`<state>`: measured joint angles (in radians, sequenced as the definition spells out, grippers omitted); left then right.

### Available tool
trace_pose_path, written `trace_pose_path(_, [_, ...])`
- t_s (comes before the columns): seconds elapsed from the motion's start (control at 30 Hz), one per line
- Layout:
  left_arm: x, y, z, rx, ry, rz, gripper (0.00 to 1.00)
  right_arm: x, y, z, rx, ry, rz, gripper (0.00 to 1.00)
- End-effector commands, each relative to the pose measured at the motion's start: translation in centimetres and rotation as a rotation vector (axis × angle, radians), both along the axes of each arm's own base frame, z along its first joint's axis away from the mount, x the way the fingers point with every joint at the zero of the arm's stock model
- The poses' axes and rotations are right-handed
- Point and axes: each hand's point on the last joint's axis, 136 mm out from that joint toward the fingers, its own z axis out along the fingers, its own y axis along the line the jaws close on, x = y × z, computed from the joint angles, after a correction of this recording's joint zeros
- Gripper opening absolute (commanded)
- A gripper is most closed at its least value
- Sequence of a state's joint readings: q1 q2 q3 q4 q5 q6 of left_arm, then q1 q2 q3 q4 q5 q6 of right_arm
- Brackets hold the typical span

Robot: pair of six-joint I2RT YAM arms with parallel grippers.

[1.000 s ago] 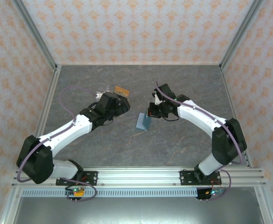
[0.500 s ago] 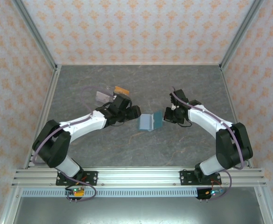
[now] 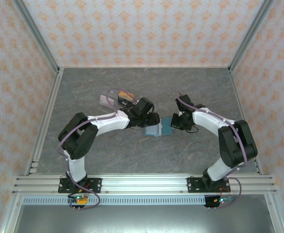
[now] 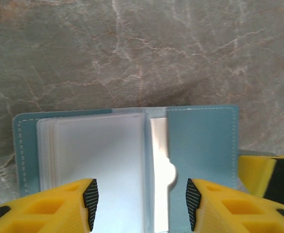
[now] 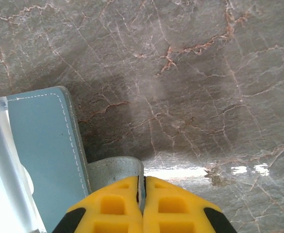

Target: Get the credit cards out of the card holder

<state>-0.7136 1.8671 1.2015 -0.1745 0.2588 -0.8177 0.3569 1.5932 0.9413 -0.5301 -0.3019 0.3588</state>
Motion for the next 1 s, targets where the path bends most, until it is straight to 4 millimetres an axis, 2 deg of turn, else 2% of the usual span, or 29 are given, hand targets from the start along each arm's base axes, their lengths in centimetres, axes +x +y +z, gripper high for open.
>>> trace_pose_path(0.0, [0.3,1.6,-0.2,0.072,0.007,0.064,0.56,0.5,-0.5,-0.1,-0.027,-0.010,-0.022,0.05])
trace_pose_path(0.27, [-0.1,1.5,-1.3,0.093,0.063,0.059,0.64,0.5,-0.4,-0.2,-0.025,-0.004,-0.020,0.05])
trace_pose_path(0.3, [-0.2,1.6,-2.6,0.114,0.089,0.060,0.64,0.5,-0.5,-0.2,-0.025,-0.004,-0.021,0.05])
trace_pose_path(0.63, [-0.3,0.9,-3.0,0.091,0.111,0.051,0.65,0.4,-0.4,-0.4,-0.019,0.000,-0.019,0.05])
trace_pose_path(0.97, [-0.4,-1.4,-1.5,-0.036,0.105,-0.010,0.54,0.2,-0.1,-0.7,-0.005,0.011,-0.014,0.05])
